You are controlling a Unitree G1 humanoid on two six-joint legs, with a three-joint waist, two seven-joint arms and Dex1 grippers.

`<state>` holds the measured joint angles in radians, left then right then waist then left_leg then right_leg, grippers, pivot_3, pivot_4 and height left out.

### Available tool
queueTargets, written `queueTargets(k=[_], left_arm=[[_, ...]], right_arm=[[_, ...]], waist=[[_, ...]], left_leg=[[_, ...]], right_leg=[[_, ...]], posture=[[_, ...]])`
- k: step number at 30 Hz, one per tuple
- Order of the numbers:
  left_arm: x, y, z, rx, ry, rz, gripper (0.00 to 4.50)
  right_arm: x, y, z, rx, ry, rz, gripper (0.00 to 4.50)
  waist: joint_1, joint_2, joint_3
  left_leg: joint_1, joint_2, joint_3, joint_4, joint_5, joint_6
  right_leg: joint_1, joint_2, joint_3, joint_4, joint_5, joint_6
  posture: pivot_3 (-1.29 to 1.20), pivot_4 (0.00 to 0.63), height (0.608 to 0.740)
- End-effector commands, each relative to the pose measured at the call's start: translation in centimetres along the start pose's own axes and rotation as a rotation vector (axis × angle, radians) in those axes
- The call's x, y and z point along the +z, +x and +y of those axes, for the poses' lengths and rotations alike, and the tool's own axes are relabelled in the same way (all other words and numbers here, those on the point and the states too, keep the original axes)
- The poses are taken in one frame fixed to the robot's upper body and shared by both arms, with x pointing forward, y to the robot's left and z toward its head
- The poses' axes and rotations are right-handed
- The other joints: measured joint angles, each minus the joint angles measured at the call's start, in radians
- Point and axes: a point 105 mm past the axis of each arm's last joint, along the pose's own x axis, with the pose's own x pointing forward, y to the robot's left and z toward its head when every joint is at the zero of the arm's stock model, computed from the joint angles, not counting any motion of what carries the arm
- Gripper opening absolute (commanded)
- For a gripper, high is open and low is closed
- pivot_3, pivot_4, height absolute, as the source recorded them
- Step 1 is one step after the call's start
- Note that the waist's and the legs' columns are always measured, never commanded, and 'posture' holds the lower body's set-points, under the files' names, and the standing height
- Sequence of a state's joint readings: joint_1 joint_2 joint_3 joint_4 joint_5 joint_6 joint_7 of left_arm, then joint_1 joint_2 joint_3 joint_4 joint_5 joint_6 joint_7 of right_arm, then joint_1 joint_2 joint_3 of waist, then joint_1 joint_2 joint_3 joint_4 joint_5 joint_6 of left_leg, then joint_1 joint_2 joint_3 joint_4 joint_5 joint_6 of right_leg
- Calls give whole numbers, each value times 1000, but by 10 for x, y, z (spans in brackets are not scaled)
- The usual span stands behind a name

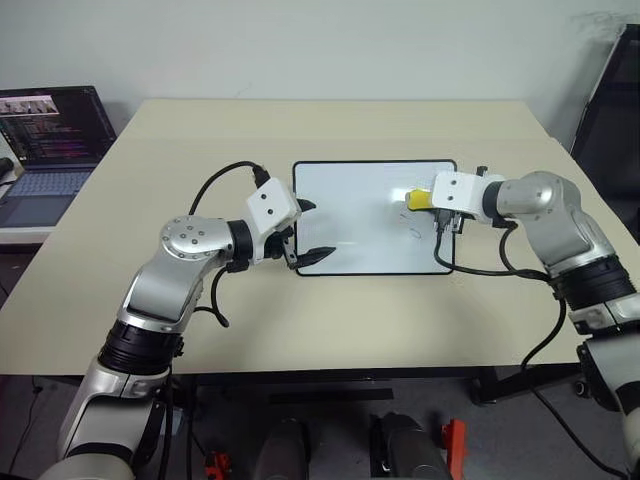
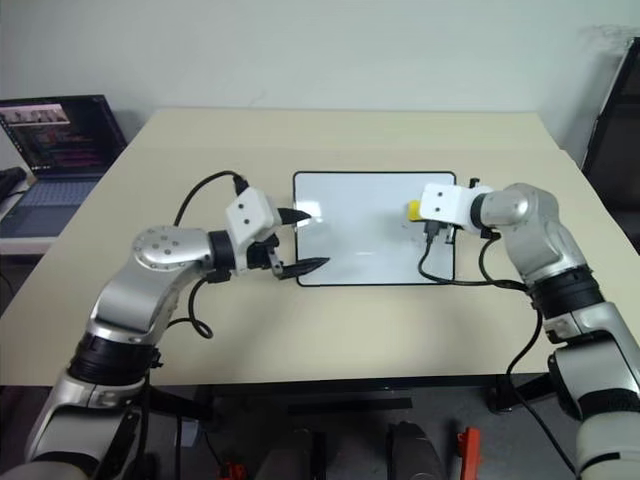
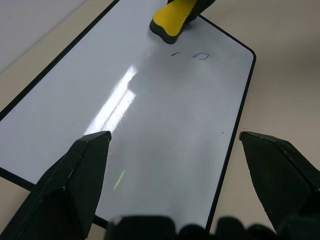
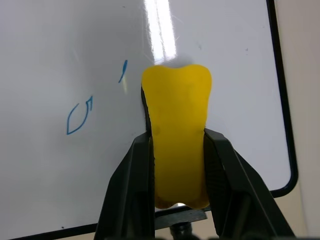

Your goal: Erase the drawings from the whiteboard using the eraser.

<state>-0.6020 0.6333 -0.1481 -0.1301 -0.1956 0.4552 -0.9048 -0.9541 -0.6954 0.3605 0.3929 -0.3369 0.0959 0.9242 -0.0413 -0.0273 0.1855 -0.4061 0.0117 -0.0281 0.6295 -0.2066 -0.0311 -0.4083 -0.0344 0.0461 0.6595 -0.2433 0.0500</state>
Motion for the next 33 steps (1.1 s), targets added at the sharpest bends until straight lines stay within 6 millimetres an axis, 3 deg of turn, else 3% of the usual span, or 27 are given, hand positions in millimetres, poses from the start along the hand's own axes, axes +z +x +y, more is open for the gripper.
queueTargets(k=[1, 5, 9, 16, 19, 24, 29, 33], left_arm=[[7, -3, 1, 19, 31, -17, 4500], [5, -2, 0, 18, 27, -15, 4500], [6, -2, 1, 19, 26, -14, 4500], [7, -1, 4, 18, 34, -14, 4500], [7, 0, 3, 19, 35, -15, 4500], [5, 1, 3, 20, 33, -16, 4500], [4, 0, 4, 26, 33, -14, 4500], [5, -3, 4, 23, 30, -23, 4500]], right_arm=[[4, 9, 7, 33, -33, 15, 976], [-7, 22, 36, 117, -45, 59, 976], [-32, 23, 75, 248, -43, 137, 969], [-45, 10, 103, 339, 2, 169, 968], [-46, 9, 98, 317, -1, 176, 968], [-38, 14, 67, 214, -11, 160, 967], [-21, 14, 40, 147, 3, 102, 967], [5, -5, 18, 112, 79, -49, 967]], waist=[[0, 0, 0], [-6, -1, 0], [-6, -5, -5], [-9, -9, -7], [-13, -9, -7], [-19, -9, -7], [-20, -9, -6], [-16, -8, -6]], left_leg=[[0, 0, 0, 0, 0, 0], [4, 0, 0, 0, 0, 0], [7, 0, 0, 1, 0, 0], [27, 0, 0, 1, 0, 0], [27, 1, 0, 2, 1, 0], [26, 1, 1, 1, 1, 0], [26, 1, 2, 1, 1, 0], [21, 1, 2, 0, 1, 0]], right_leg=[[0, 0, 0, 0, 0, 0], [3, 0, 0, 1, 0, 0], [6, 0, 1, 3, -2, 3], [27, -1, 0, -2, -5, -1], [27, -1, 0, -1, -5, -1], [25, -1, 1, -1, -4, -1], [24, -1, 2, -1, -3, -1], [19, -1, 1, -1, -3, -1]], posture=[[0, 150, 740], [0, 150, 740], [0, 150, 740], [0, 150, 740], [0, 150, 740], [0, 150, 740], [0, 150, 740], [0, 150, 740]])
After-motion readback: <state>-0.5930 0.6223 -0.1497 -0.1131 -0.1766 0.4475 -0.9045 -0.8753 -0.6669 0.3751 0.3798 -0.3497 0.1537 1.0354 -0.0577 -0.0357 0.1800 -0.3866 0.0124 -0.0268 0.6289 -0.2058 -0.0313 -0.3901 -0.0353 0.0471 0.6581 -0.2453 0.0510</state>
